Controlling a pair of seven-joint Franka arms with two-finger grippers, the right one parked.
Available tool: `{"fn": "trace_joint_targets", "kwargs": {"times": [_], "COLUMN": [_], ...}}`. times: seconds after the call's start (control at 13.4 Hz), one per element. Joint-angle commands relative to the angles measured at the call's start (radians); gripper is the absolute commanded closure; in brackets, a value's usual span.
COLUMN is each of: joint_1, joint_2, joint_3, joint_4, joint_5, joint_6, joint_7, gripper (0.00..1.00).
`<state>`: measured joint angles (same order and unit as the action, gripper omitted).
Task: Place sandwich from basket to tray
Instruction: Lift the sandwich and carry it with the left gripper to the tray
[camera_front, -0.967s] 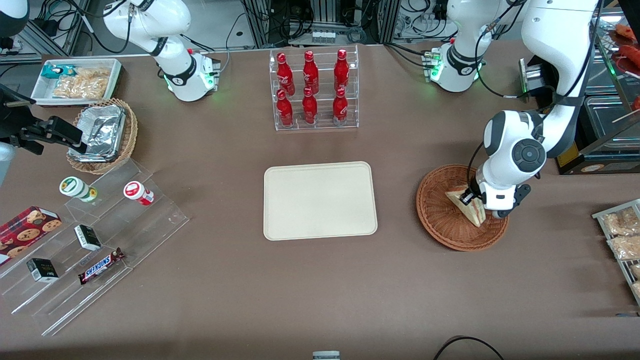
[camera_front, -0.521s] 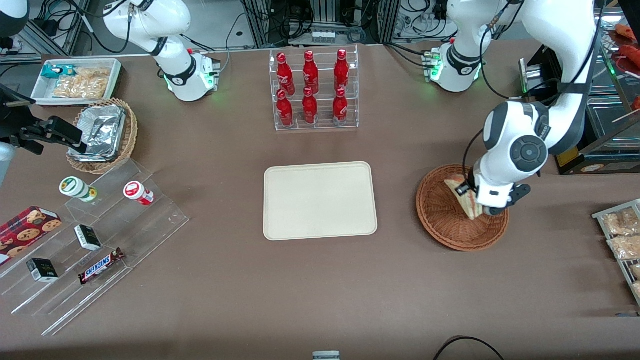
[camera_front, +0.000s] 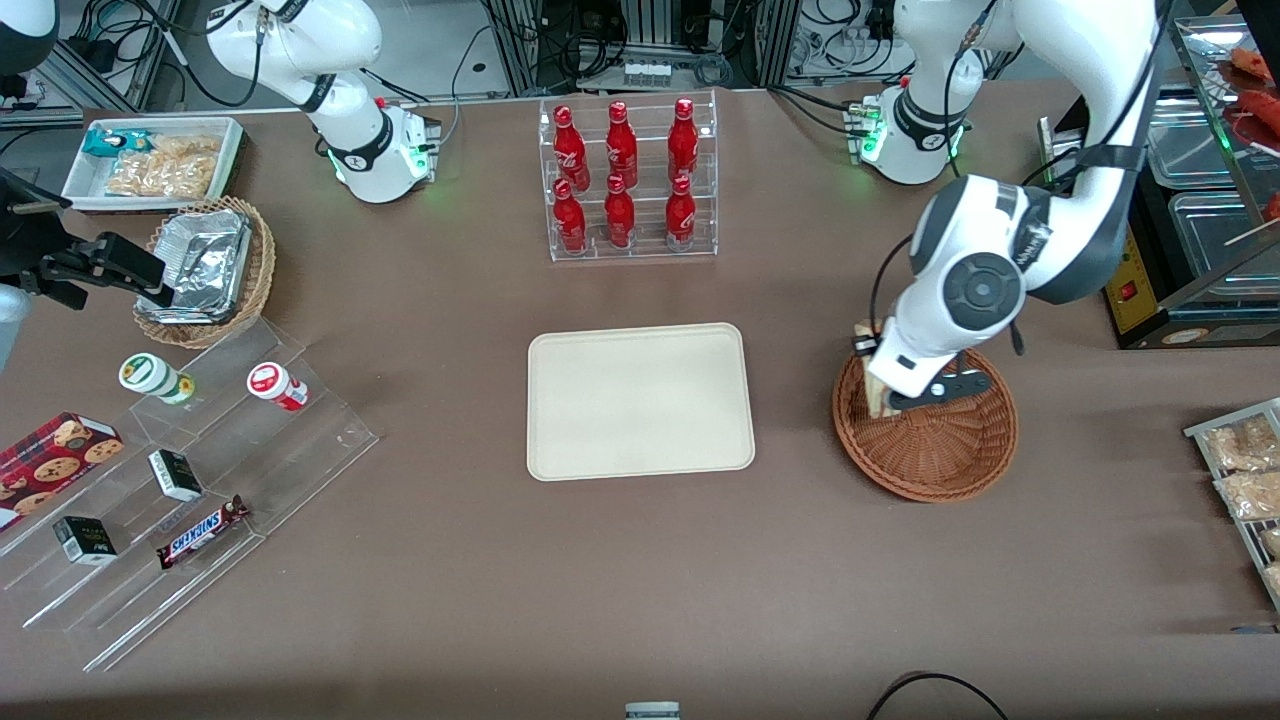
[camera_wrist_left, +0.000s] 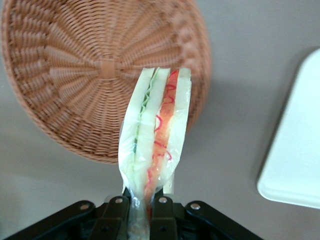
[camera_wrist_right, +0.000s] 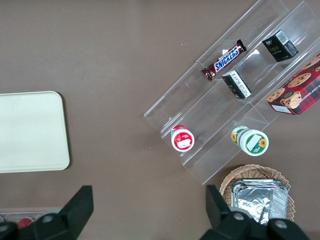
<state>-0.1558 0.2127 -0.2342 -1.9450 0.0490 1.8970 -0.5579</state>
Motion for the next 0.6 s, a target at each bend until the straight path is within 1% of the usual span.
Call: {"fn": "trace_joint_targets", "kwargs": {"times": [0.0, 0.15, 0.37, 0.52], "joint_1": [-0.094, -0.168, -0.250, -0.300], "joint_2": [0.082, 0.126, 0.189, 0.264], "joint_3": [0.001, 0.001, 0.001, 0.001], "joint_4": [0.119, 0.178, 0.218, 0.297], "joint_5": [-0.006, -0.006, -0.006, -0.006], "joint_6": [-0.029, -0.006, 0.105, 0.122], "joint_7": [-0.052, -0.123, -0.212, -0.272], "gripper": [0.97, 0.98, 0.99, 0.99]}}
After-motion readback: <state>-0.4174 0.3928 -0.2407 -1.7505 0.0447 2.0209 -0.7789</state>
